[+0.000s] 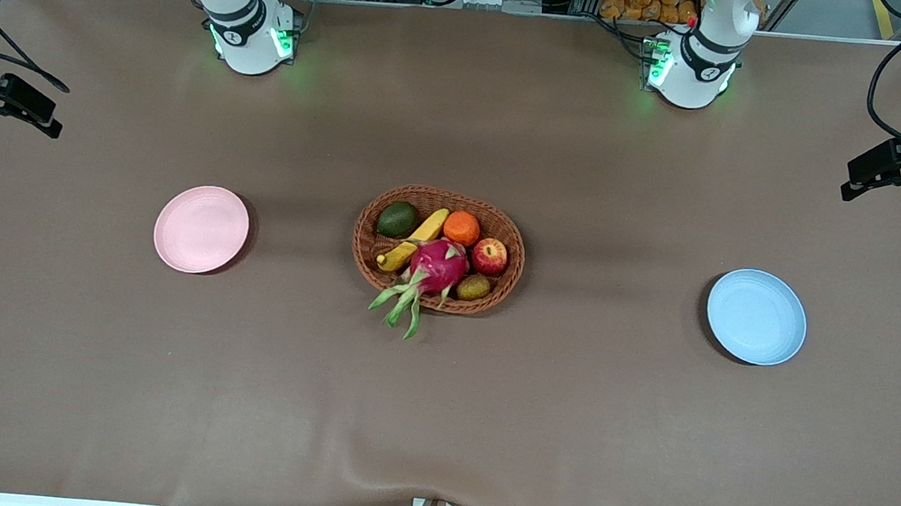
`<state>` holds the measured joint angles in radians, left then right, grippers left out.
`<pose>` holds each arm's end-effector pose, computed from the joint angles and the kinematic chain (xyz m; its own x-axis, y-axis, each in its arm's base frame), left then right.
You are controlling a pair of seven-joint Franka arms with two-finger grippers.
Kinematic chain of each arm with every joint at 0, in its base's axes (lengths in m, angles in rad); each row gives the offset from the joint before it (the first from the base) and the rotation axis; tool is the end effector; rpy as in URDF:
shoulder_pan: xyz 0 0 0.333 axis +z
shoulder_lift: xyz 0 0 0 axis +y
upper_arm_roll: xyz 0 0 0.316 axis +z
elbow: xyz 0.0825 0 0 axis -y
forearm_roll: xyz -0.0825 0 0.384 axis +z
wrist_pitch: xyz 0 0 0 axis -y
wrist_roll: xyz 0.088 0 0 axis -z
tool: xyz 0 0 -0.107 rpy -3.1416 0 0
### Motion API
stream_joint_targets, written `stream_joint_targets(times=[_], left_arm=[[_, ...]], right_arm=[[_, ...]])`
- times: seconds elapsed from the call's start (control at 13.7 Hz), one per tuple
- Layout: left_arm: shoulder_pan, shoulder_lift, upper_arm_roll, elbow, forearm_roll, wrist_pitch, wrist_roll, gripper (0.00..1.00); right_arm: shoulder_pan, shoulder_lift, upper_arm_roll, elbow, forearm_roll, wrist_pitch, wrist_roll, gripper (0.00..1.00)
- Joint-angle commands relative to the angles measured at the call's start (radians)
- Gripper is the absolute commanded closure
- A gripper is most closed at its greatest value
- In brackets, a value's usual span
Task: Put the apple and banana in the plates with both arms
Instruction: 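Move the left gripper from rest toward the fruit basket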
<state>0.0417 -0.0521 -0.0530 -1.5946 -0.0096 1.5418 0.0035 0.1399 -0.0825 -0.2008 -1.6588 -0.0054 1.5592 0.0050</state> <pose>0.5353 -0.0079 0.6391 0.9999 -0.0150 -0.0007 -0.0150 -0.9999 0.0068 0.5260 -0.0371 0.6257 0.9977 -0.0649 -0.0188 -0.0651 -0.9978 -0.0109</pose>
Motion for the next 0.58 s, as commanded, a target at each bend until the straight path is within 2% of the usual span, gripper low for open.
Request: stream_joint_targets(times=[0.0, 0.51], left_arm=[[0.009, 0.003, -0.008, 0.010, -0.015, -0.019, 0.001, 0.00], [0.000, 0.055, -0.008, 0.010, -0.015, -0.019, 0.009, 0.00]], right_arm=[[0.006, -0.016, 0.009, 0.001, -0.022, -0.002, -0.005, 0.00], [0.040, 0.001, 0.009, -0.001, -0.024, 0.007, 0.009, 0.00]])
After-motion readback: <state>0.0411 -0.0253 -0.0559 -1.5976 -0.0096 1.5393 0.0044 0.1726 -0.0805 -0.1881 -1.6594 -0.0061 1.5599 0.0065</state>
